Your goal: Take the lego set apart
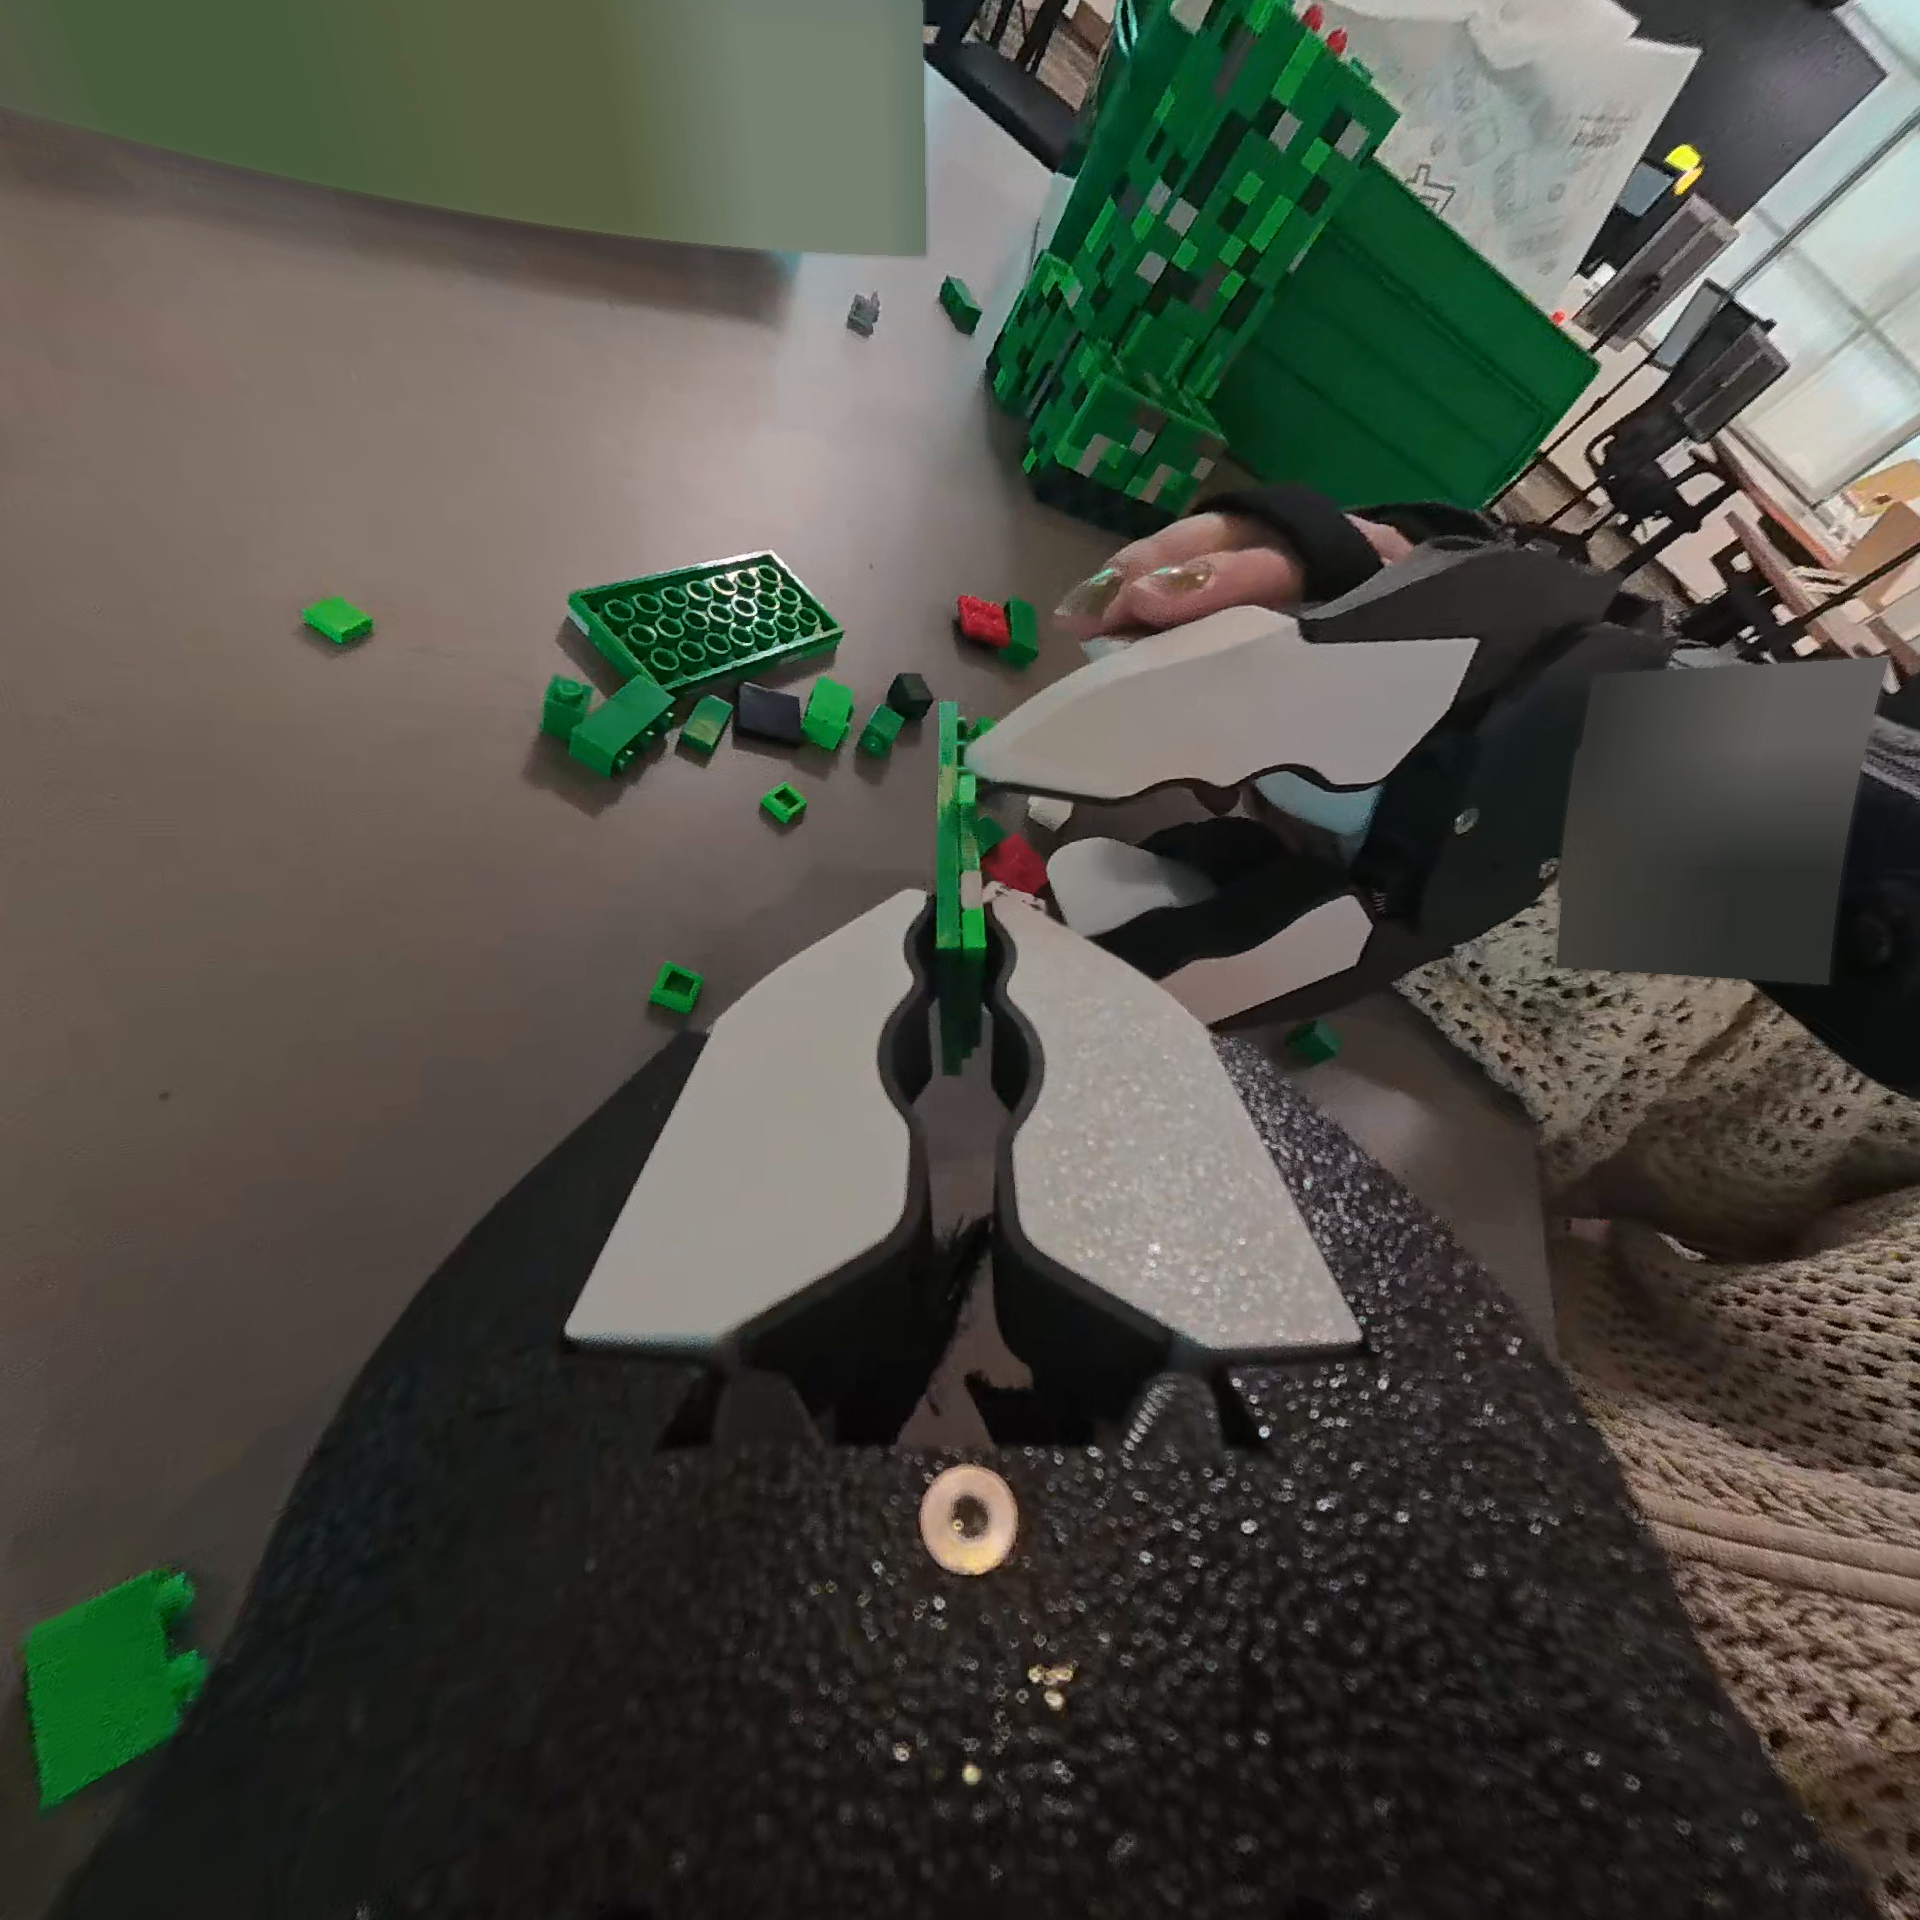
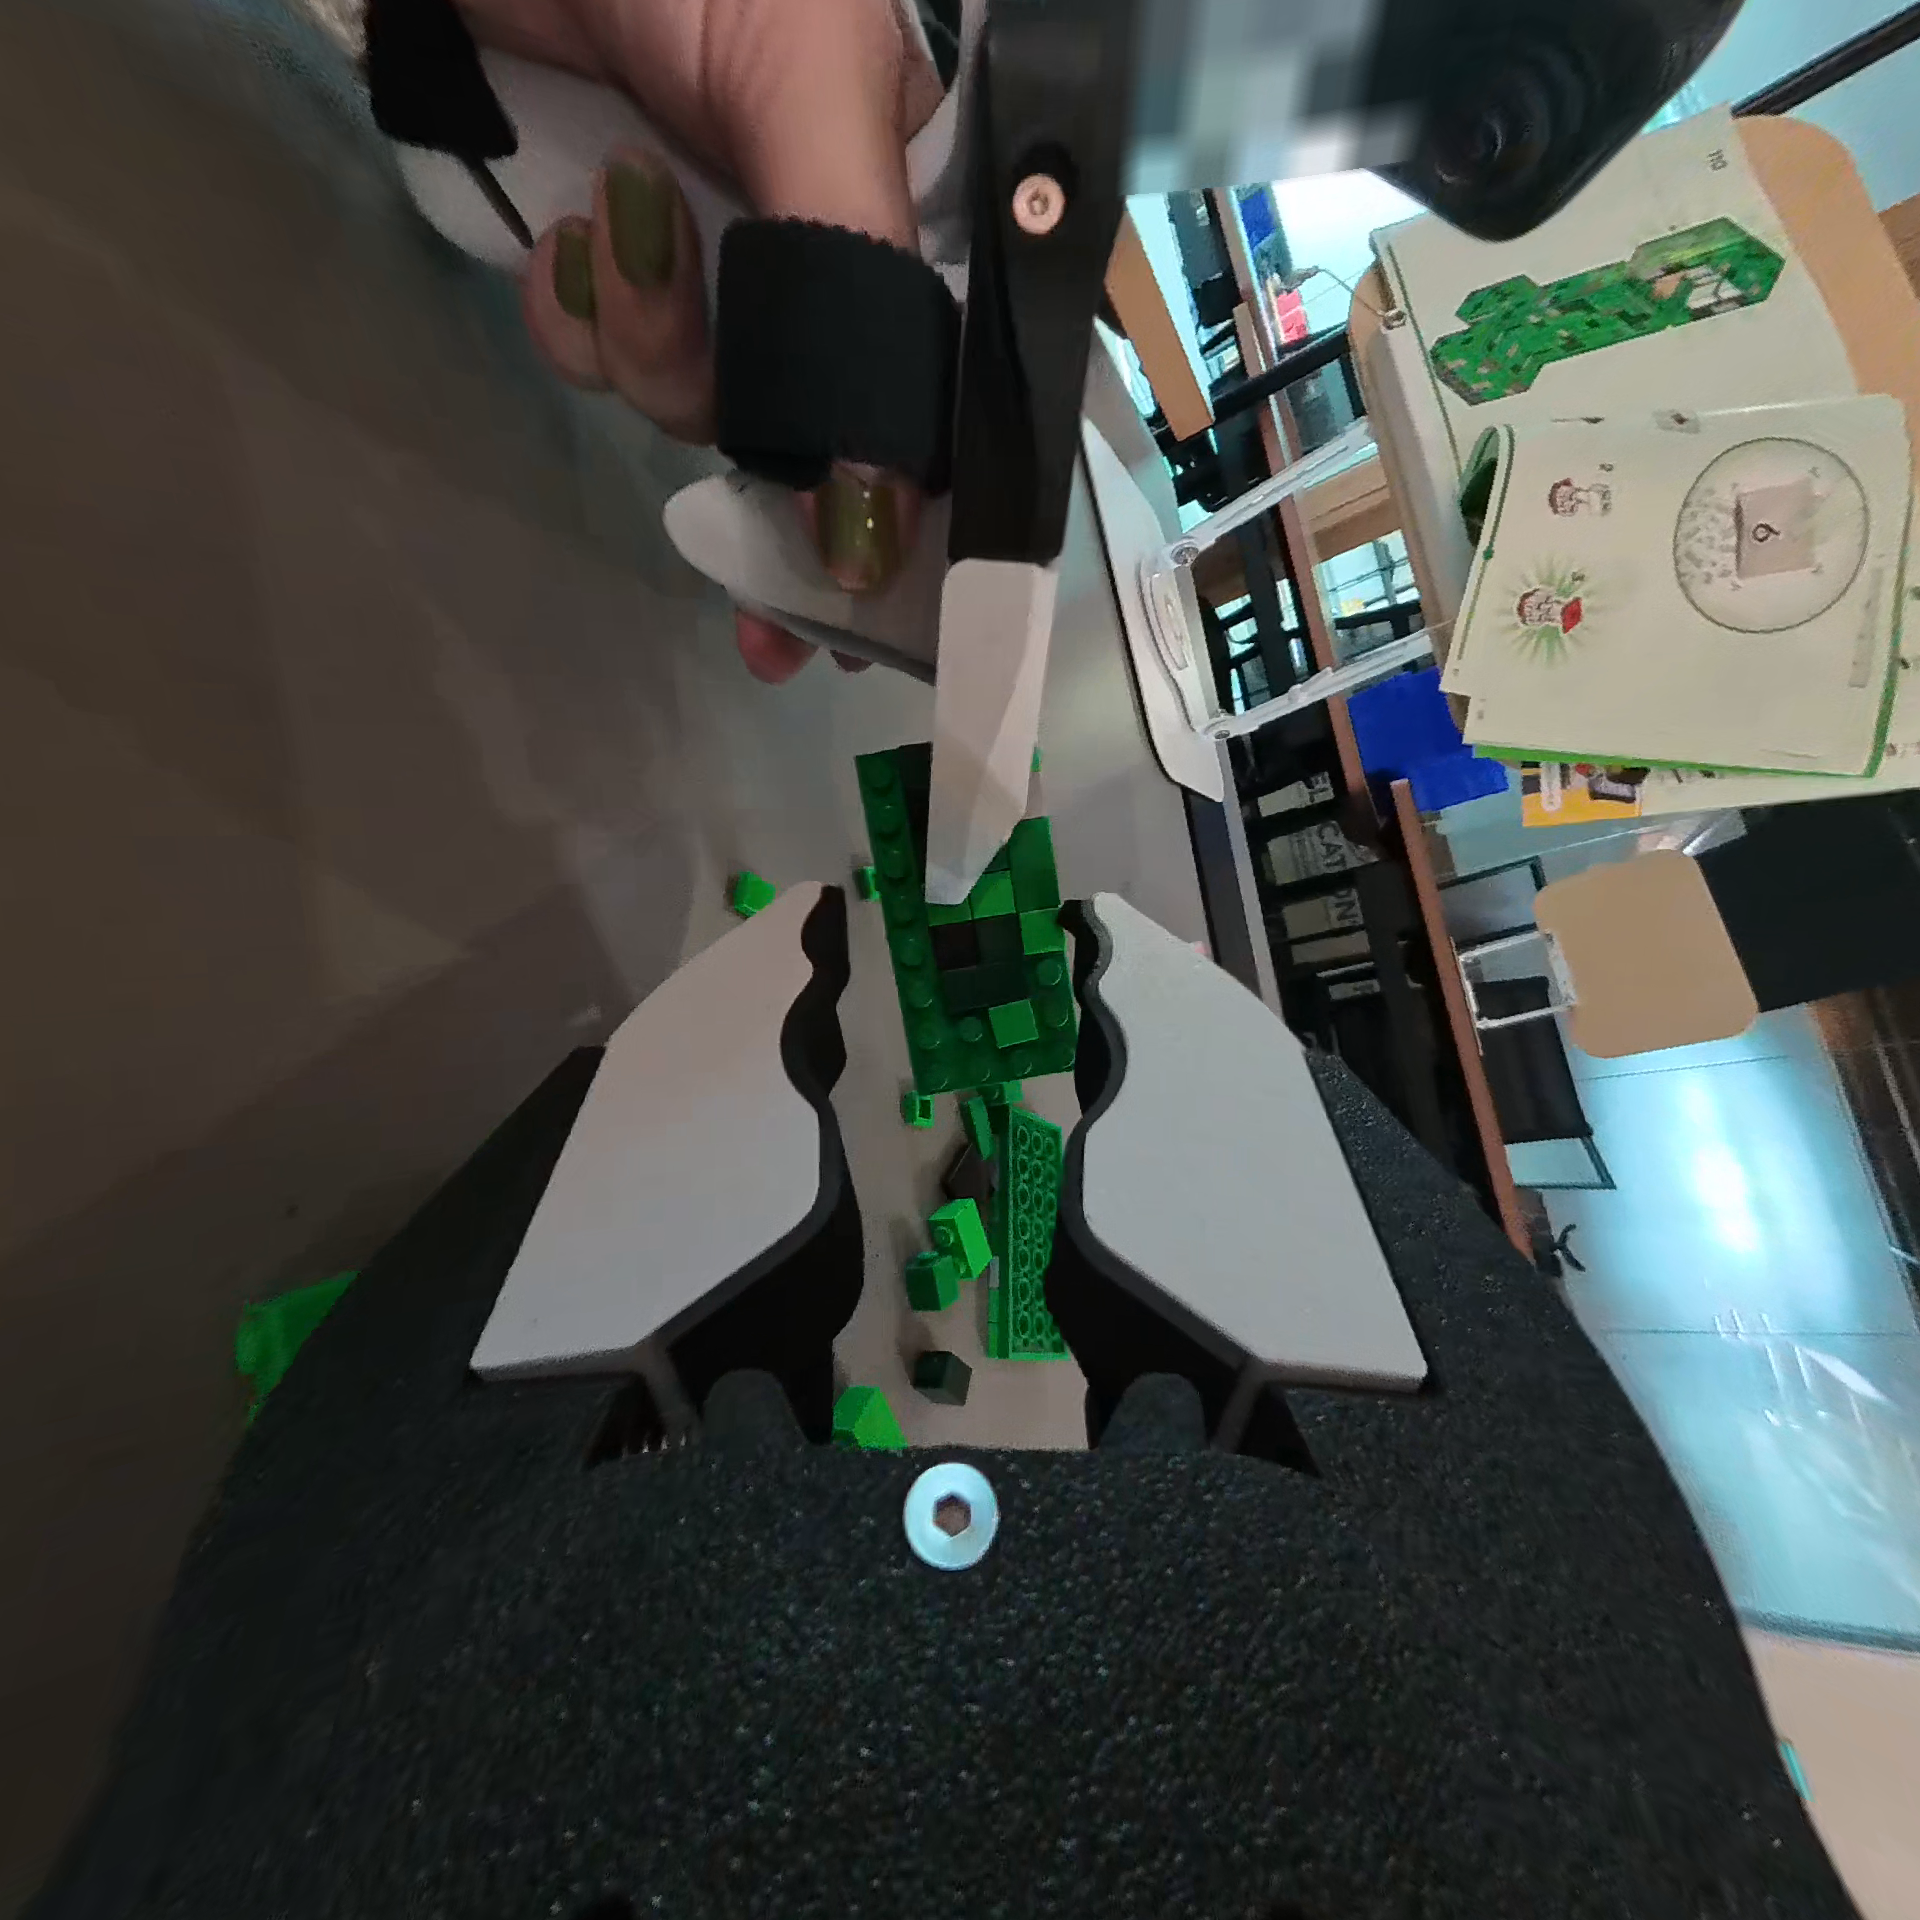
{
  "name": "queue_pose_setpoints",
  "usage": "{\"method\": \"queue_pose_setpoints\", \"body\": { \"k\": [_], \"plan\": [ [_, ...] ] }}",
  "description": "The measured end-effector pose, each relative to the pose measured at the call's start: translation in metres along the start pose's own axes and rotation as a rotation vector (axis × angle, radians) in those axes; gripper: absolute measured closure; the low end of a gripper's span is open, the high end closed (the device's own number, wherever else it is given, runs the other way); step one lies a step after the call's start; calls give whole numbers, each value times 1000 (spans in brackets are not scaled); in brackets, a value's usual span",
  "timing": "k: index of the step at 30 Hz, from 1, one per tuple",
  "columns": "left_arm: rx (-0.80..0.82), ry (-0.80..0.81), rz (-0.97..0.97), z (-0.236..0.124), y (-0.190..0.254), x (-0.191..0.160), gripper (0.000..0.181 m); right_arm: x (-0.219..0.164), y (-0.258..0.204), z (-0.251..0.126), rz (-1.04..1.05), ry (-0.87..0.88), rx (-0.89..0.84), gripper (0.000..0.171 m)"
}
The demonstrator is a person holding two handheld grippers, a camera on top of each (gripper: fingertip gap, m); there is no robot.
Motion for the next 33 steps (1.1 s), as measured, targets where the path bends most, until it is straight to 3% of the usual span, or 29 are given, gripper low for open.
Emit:
{"method": "queue_pose_setpoints", "body": {
  "k": [9, 14, 24, 33],
  "plan": [
    [-17, 1, -2, 2, 1, 0, 176, -1, 1, -1, 47, 10, 28, 127],
    [-51, 24, -16, 0, 3, 1, 176, -6, 5, 4, 129, -35, 32, 108],
    [-11, 13, -21, 0, 0, 0, 176, -8, 15, -9, 312, 145, 124, 152],
    [21, 2, 4, 1, 0, 0, 176, -10, 9, -3, 251, 89, 117, 149]
  ]
}}
Point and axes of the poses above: each gripper's, where its closed fingertips meet, z out along the fingers, x out of its top, y = z × x across the jaws, the point moved 8 cm from there along -z, back along the fingers, and after that the axes turned 4 degrees about -y, right-handed, at the moved point
